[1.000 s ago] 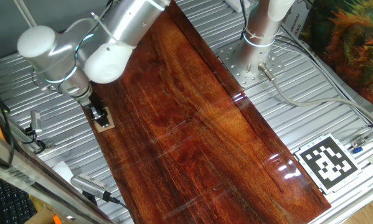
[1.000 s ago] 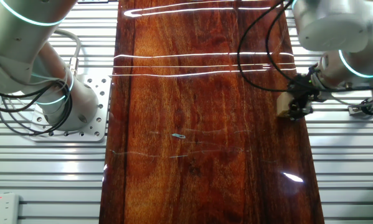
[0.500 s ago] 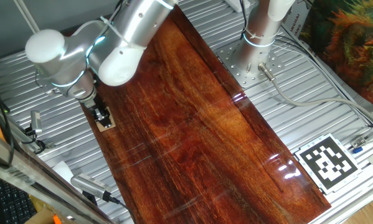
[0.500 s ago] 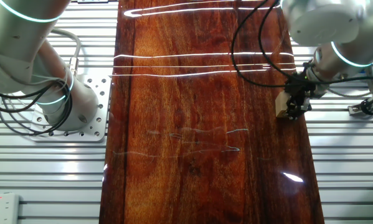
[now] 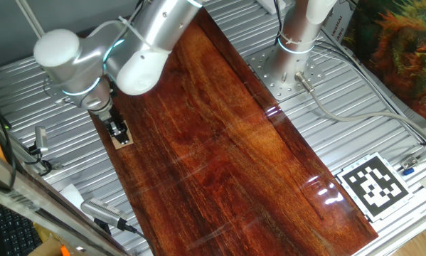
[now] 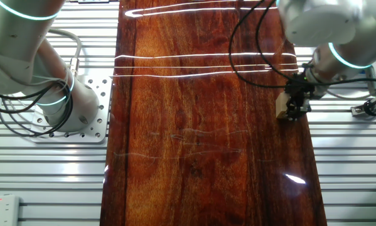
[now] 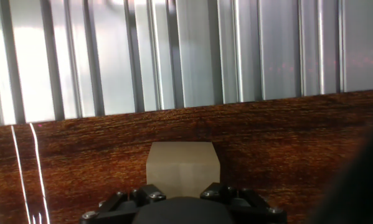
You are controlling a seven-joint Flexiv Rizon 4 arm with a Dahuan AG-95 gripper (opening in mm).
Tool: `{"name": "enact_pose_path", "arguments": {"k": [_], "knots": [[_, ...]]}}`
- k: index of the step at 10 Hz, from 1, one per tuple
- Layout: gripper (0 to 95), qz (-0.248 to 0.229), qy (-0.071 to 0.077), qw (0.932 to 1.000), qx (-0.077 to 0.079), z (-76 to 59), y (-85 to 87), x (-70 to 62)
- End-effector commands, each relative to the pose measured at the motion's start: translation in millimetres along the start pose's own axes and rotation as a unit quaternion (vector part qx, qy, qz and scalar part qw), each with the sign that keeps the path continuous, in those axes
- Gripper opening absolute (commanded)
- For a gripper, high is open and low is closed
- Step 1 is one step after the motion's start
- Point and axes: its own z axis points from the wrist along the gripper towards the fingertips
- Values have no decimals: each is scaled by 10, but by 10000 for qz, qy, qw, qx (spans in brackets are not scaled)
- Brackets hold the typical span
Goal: Hold a small block with the gripper and sweep it from left to right on the table
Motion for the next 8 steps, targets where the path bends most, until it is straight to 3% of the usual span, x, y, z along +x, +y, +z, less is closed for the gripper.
{"name": "enact_pose_path", "arguments": {"k": [1,2,5,6,7,8], "knots": [[190,46,208,9998,-17,-41,-5,29],[190,12,-76,10000,13,-29,-6,32],[190,4,-105,9999,-4,47,-5,33],[190,24,101,9999,78,31,-4,35],[190,37,183,9998,86,-8,-3,36],[190,19,73,9999,73,-17,-3,37]]}}
